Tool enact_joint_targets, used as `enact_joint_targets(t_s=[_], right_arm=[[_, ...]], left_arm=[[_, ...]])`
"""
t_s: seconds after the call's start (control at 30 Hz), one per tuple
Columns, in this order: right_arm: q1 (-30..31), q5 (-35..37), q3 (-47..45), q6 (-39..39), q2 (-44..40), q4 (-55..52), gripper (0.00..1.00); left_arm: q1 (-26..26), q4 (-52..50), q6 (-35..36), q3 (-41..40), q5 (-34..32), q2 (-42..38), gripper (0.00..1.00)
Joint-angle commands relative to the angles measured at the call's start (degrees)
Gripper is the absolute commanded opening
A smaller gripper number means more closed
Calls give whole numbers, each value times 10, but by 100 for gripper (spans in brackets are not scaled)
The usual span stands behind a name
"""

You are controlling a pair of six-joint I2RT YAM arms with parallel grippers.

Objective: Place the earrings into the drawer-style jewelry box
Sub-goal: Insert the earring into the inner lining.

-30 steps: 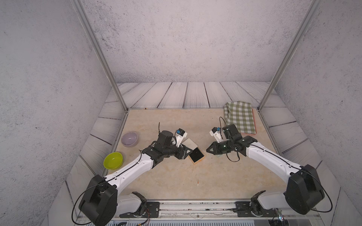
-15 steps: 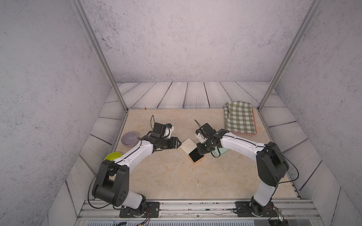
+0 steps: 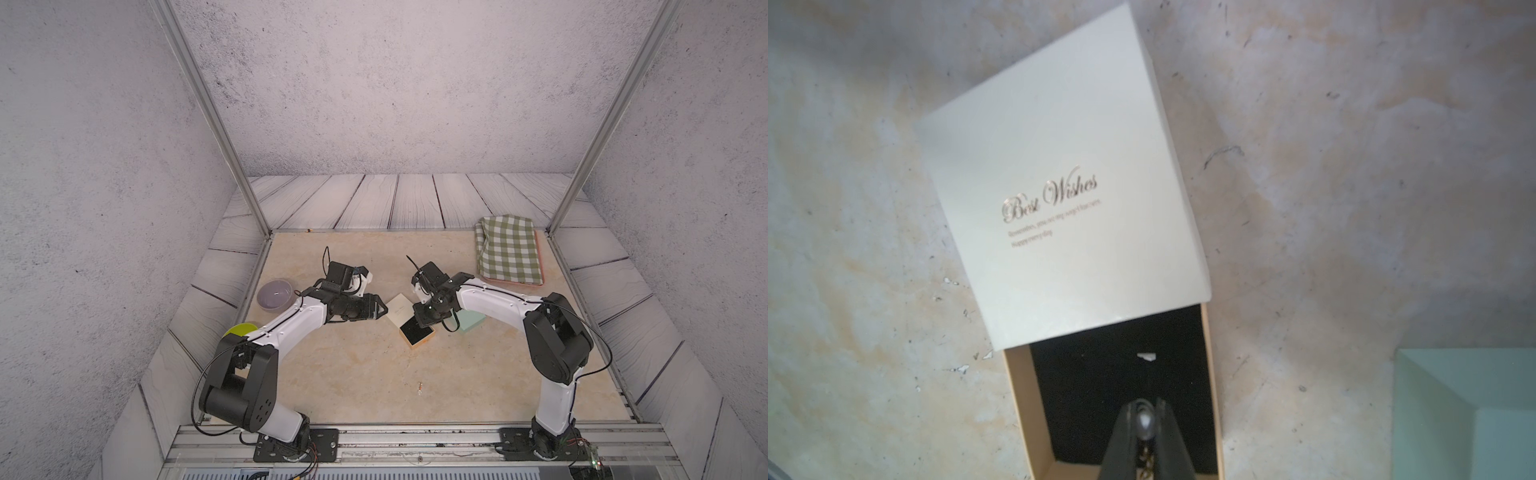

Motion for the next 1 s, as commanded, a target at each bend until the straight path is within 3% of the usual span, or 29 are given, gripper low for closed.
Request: enact_joint_targets(t_s=[0.0,0.97], right_arm=[[1,3,7,-2,8,9,7],[4,1,1,-1,33,22,6]], left_arm=[[3,1,9,4,11,0,60],[3,17,15,-9,28,-7,60]])
